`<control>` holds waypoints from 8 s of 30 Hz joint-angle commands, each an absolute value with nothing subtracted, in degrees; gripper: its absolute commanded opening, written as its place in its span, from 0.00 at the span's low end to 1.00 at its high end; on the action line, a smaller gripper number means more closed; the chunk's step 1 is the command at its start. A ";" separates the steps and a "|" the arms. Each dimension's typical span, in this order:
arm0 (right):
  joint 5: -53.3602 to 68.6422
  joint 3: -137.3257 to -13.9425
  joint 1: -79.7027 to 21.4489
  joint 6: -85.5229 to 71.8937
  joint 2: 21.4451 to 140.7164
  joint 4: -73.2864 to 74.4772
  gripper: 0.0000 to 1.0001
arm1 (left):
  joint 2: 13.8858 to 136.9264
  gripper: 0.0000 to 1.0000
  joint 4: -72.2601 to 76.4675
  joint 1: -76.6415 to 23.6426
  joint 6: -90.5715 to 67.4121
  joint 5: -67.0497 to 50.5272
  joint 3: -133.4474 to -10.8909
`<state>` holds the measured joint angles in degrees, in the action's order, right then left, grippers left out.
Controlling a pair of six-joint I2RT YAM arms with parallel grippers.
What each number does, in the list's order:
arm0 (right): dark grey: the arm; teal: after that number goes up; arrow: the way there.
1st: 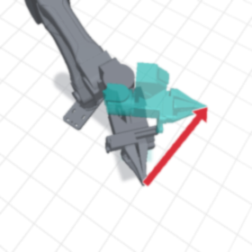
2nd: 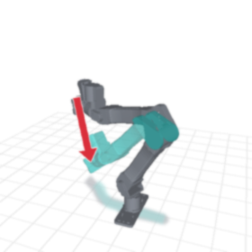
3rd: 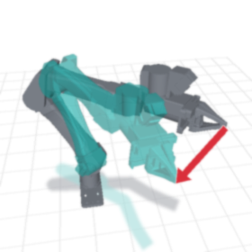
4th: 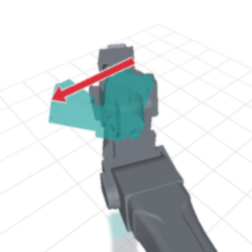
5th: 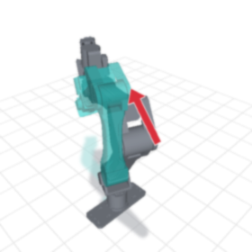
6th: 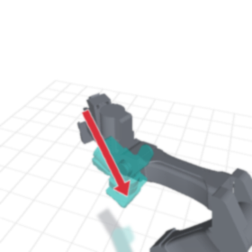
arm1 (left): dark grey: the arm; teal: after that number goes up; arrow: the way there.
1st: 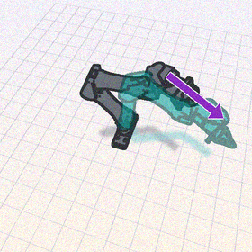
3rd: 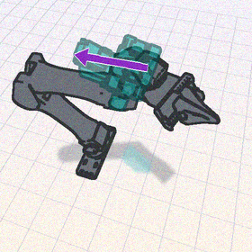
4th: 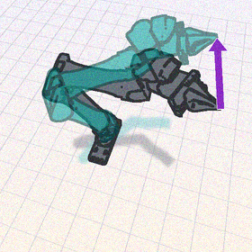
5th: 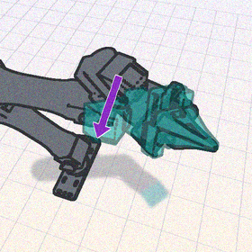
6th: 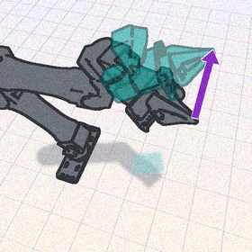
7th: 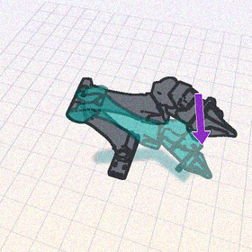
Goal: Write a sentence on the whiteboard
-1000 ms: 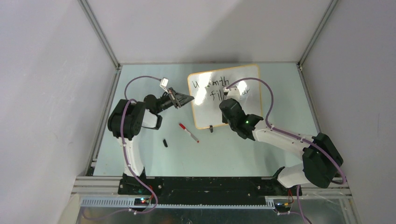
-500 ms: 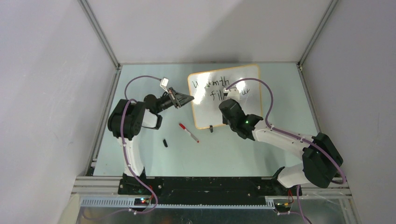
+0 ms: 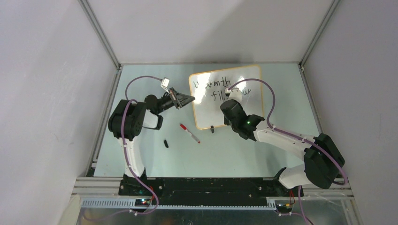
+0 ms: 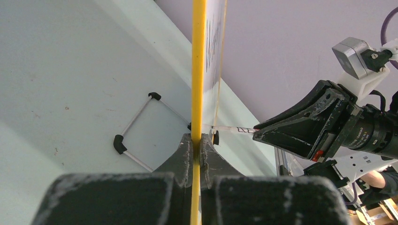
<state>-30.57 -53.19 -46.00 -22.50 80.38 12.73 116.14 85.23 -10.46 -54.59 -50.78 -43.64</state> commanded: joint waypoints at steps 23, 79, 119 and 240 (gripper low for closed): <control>-34.73 -55.19 -44.90 -24.12 80.49 12.68 0.00 | 114.70 0.00 87.46 -10.86 -55.02 -51.88 -44.91; -32.04 -57.74 -42.94 -20.58 80.67 10.59 0.00 | 114.31 0.00 87.53 -10.99 -54.67 -51.86 -44.58; -33.89 -57.74 -43.57 -23.76 82.61 17.68 0.00 | 114.07 0.00 87.52 -10.99 -54.40 -51.94 -44.47; -28.40 -50.21 -40.95 -21.00 77.65 6.67 0.00 | 113.64 0.00 87.54 -11.09 -53.88 -51.89 -43.90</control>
